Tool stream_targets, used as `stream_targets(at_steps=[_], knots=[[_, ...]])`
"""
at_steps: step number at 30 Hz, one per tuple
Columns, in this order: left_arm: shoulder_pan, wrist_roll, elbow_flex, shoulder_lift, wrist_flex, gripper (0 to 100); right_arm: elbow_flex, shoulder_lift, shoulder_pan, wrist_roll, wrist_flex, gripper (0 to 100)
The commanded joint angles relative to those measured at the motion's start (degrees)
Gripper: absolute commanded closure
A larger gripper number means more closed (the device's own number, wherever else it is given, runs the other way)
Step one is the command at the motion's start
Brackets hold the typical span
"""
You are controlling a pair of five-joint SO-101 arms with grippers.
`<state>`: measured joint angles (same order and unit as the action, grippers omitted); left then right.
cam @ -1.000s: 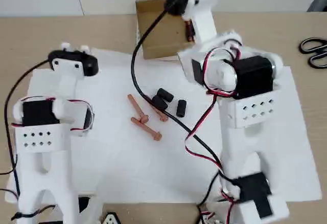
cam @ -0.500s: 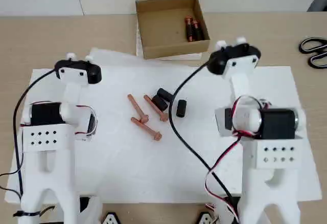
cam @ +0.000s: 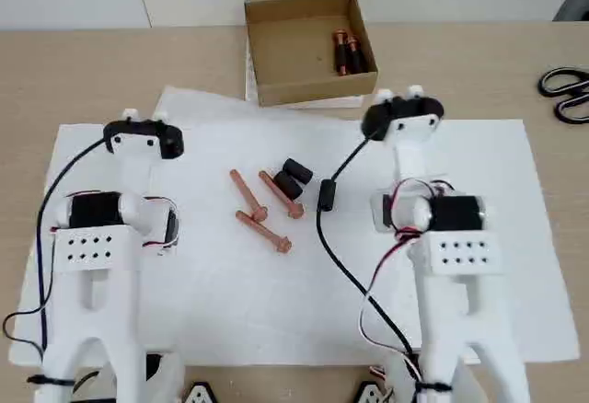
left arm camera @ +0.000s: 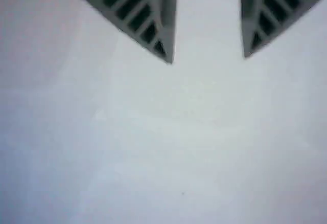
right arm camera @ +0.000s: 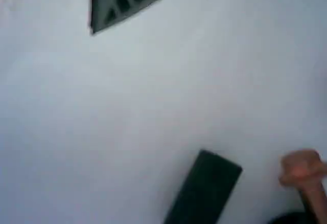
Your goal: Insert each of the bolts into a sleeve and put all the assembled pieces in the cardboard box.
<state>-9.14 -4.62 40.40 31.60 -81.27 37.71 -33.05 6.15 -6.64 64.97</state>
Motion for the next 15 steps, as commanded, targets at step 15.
stream_targets(at_steps=[15], knots=[[8.9, 6.1, 5.7, 1.5, 9.9, 92, -13.5, 28.6, 11.4, 19.8, -18.9, 72.9]])
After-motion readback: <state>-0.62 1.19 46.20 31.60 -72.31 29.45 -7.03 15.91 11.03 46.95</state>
